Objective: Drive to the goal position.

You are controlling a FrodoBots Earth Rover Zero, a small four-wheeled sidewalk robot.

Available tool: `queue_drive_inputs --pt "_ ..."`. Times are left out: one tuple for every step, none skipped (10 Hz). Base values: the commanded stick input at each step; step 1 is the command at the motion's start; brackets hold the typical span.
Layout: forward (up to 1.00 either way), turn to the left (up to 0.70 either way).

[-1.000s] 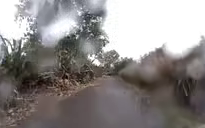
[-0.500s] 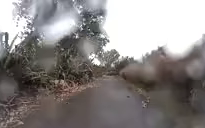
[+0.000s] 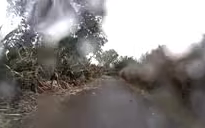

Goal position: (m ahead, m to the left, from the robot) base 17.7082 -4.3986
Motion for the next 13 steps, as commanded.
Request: queue_drive_inputs --pt "0.85 0.0" --pt "0.85 0.0" --pt "0.85 0.0" --pt "0.85 0.0" --pt "0.85 0.0" --pt "0.85 0.0" --pt "0.85 0.0" --pt "0.85 0.0" --pt "0.85 0.0" --pt "0.85 0.0" --pt "0.85 0.0" --pt "0.85 0.0" --pt "0.85 0.0"
